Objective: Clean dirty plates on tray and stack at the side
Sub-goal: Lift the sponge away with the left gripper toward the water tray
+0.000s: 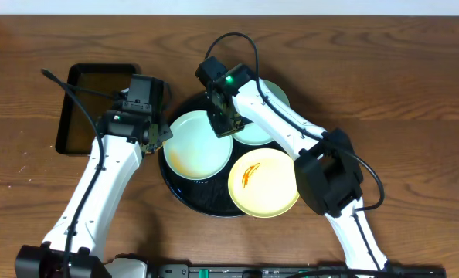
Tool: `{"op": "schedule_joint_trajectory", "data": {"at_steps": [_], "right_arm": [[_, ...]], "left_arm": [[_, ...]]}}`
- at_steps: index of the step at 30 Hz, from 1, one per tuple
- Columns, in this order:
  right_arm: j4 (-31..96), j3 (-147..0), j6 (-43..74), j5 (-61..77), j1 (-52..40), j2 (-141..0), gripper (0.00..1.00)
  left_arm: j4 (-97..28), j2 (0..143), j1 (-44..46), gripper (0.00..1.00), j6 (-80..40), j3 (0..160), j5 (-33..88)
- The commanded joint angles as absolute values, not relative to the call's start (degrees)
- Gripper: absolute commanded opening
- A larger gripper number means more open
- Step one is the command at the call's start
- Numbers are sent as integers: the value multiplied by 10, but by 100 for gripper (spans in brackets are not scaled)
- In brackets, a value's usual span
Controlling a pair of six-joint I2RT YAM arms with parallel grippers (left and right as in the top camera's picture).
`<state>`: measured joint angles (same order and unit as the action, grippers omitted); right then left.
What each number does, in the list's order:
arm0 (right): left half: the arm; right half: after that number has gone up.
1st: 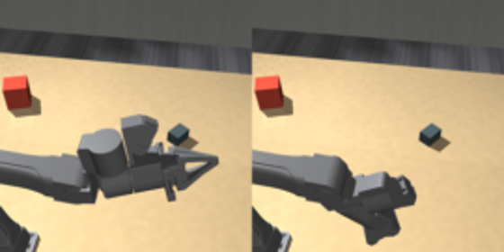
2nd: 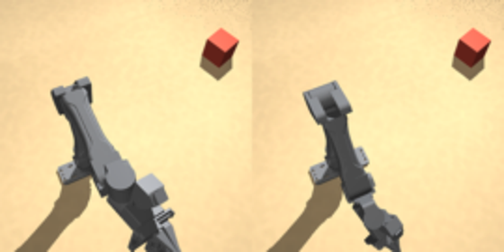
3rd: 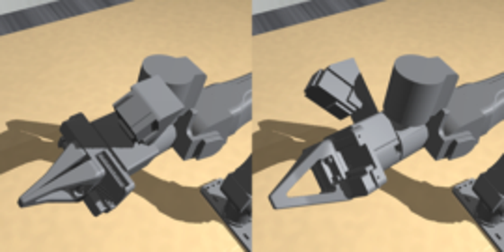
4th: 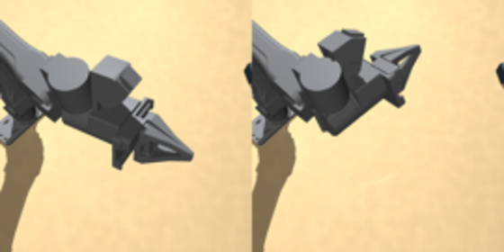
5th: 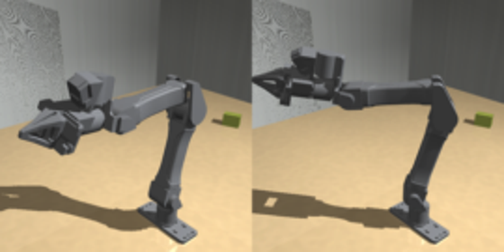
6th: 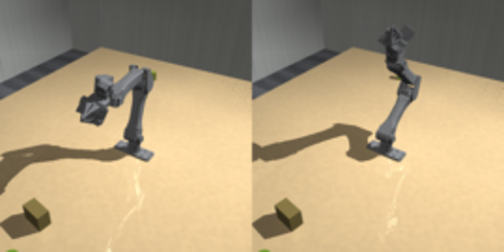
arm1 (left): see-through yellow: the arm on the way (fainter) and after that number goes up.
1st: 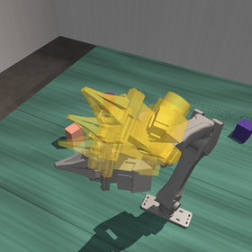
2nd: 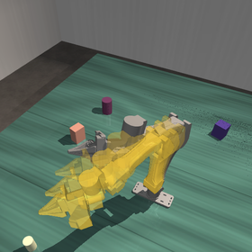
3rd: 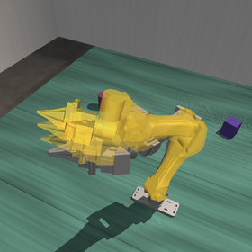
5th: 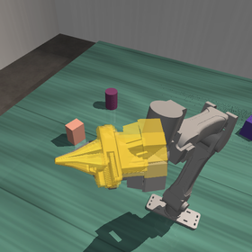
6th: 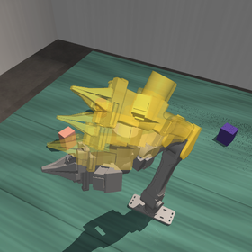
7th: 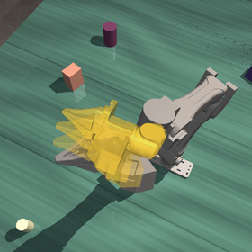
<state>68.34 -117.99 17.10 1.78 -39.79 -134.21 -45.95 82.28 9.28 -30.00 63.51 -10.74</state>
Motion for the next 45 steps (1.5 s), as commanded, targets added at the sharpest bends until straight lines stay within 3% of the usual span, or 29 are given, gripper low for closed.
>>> {"op": "schedule_joint_trajectory", "data": {"at_steps": [1,19,27,41,45], "right_arm": [[691,-1194,156,-45,-402,-1324,1],[717,-1267,147,-159,-425,-1315,1],[723,-1294,147,-180,-435,-1315,1],[735,-1316,131,-166,-452,-1315,1],[732,-1316,119,-251,-482,-1315,1]], "left_arm": [[-461,819,92,7,-308,649,-109],[-458,819,85,8,-321,648,-109],[-459,819,20,7,-316,648,11],[-344,827,-138,8,-199,648,15],[-292,859,-155,8,-195,646,16]]}}
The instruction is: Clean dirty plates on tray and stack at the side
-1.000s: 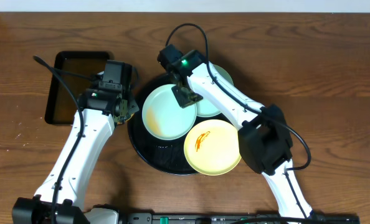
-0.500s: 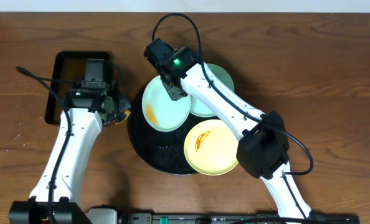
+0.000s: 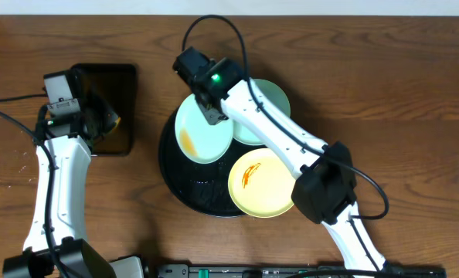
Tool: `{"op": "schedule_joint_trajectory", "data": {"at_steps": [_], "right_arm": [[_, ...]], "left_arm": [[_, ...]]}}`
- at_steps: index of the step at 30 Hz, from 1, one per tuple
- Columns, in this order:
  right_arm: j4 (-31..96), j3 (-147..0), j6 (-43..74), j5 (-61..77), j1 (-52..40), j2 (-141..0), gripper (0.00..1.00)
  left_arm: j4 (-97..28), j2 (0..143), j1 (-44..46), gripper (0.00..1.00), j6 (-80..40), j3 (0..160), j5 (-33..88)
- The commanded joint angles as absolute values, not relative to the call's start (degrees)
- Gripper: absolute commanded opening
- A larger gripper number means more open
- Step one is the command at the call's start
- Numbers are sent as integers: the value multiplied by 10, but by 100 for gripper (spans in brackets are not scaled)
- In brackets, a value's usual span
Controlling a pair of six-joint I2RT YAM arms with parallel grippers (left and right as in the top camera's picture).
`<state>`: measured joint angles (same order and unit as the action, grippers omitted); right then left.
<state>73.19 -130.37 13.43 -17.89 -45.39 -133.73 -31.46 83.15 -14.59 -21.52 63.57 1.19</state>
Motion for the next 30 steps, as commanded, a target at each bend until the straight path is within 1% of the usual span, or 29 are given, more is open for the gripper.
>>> {"op": "schedule_joint_trajectory", "data": {"at_steps": [1,5,9,12,13,17,19,24,30], "right_arm": [[735,-1316,119,-272,-489,-1315,1],[741,-1316,119,-346,-517,-1312,1],[742,-1316,119,-404,-542,-1298,1],[742,-1316,117,-412,-549,-1281,1],[742,-1316,111,-433,-550,-1273,1],[743,-1316,34,-459,-557,-1259,1],[744,-1316,22,-466,-563,-1258,1],[741,-1316,0,-538,-586,-1258,1],[732,-1316,-88,-559,-599,-1258,1]], "left_arm": [[-284,868,-157,8,-195,646,16],[-268,888,-167,8,-195,646,15],[-264,893,-203,8,-197,646,16],[-264,893,-229,8,-193,646,56],[-264,893,-235,8,-186,646,79],[-262,895,-237,8,-182,646,86],[-262,898,-237,8,-182,646,86],[-262,903,-237,8,-182,646,86],[-262,903,-237,8,-182,646,86]]}}
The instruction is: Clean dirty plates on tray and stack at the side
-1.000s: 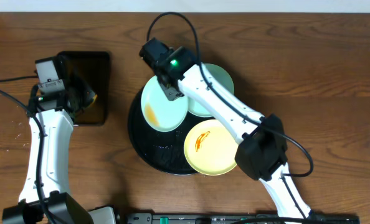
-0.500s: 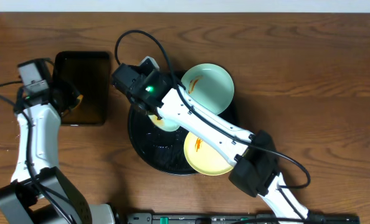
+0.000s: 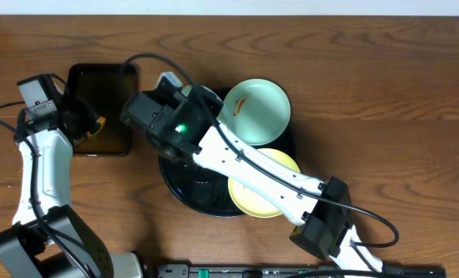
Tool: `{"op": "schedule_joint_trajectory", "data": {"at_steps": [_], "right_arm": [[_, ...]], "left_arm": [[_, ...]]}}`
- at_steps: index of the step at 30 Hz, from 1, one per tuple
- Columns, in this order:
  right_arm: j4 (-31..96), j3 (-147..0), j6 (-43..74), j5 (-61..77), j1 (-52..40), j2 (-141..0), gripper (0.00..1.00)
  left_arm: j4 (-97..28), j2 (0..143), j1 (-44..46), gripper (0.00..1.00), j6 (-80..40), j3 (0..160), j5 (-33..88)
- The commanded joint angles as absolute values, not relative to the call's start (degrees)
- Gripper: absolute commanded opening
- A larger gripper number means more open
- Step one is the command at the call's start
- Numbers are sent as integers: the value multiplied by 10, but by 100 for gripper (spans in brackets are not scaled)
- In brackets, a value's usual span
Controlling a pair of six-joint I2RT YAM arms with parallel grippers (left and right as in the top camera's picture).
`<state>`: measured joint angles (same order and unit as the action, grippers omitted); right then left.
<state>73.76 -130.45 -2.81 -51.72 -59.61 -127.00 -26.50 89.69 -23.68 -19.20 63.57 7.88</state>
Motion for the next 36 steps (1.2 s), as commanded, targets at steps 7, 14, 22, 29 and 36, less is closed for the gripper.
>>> {"op": "schedule_joint_trajectory", "data": {"at_steps": [7,14,22,29,36], "right_arm": [[725,-1316,-93,-576,-601,-1258,1],[715,-1316,-100,-576,-601,-1258,1],[678,-1316,-168,-604,-601,-1258,1],[710,-1316,-230,-483,-603,-1258,1],[721,-1316,-180,-465,-607,-1258,1]], "left_arm": [[-262,903,-237,8,-182,646,86],[-263,903,-237,8,-182,646,86],[-263,903,-237,8,-182,646,86],[-265,903,-237,8,-182,646,86],[-265,903,-237,8,-182,646,86]]}}
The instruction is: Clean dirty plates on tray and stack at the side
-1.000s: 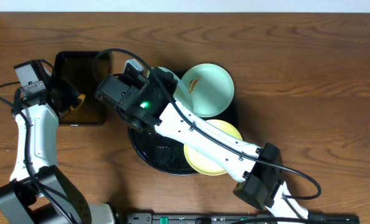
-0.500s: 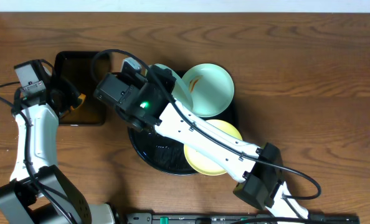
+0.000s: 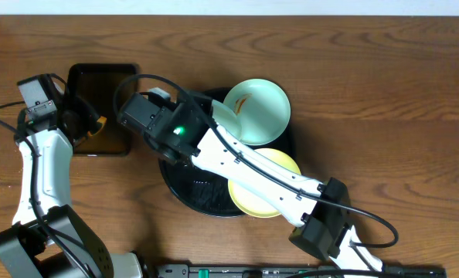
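Observation:
A black round tray (image 3: 185, 189) holds a green plate (image 3: 259, 112) with an orange smear at the back and a yellow plate (image 3: 280, 166), half hidden under my right arm. A pale green plate (image 3: 220, 117) stands steeply tilted over the tray's back left, only a sliver showing beside the right wrist. My right gripper (image 3: 204, 116) is mostly hidden under its wrist and seems shut on that plate. My left gripper (image 3: 93, 125) rests at the edge of a small black rectangular tray (image 3: 106, 85); its jaws cannot be made out.
My right arm stretches from the front right across the round tray to its left side. The rectangular tray lies left of the round one, with bare wooden table around both.
The right wrist has shifted a little to the left and nearer. The pale plate's sliver now shows to the right of the wrist. The left arm has not moved.
The right gripper was at the rim of the pale plate lying flat on the tray, the left gripper beside it. Then the plate was tipped up and the left gripper was back at the rectangular tray. The right arm then swung left with the plate, where it remains.

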Tool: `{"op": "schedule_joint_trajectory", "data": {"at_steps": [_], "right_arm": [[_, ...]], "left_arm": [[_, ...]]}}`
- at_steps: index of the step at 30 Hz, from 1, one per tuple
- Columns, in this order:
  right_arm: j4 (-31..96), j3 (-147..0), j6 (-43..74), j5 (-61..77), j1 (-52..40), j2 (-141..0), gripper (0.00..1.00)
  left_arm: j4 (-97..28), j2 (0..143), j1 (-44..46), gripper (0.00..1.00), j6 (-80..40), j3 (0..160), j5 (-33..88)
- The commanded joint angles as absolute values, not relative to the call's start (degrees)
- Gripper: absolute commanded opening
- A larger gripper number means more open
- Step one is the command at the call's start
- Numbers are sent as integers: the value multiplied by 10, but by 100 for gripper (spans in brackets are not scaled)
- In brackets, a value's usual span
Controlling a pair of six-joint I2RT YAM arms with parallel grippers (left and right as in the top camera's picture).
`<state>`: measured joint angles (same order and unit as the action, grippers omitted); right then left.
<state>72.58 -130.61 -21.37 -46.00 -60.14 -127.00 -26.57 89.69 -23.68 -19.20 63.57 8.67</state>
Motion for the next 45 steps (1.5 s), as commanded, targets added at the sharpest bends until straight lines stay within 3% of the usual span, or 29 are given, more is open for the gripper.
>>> {"op": "schedule_joint_trajectory", "data": {"at_steps": [1,10,16,23,30,33,35,38,41,45], "right_arm": [[726,-1316,-178,-456,-607,-1258,1],[711,-1316,-70,-403,-580,-1227,1],[732,-1316,-36,-183,-478,-1157,2],[769,-1312,-58,145,-343,-1191,17],[759,-1312,-78,172,-346,-1297,63],[791,-1312,-56,121,-362,-1334,67],[812,-1312,1,88,-381,-1362,85],[832,-1312,9,88,-408,-1371,99],[839,-1312,44,88,-432,-1370,99],[844,-1295,110,71,-447,-1373,37]], "left_arm": [[-265,903,-237,8,-182,646,86],[-265,903,-237,8,-182,646,86],[-267,903,-237,8,-182,646,86],[-267,903,-237,9,-182,646,86],[-268,903,-237,9,-182,646,86],[-269,903,-237,9,-182,646,86],[-269,903,-237,9,-182,646,86],[-269,903,-237,9,-182,646,86],[-269,903,-237,9,-182,645,86],[-269,903,-237,9,-178,640,85]]}}
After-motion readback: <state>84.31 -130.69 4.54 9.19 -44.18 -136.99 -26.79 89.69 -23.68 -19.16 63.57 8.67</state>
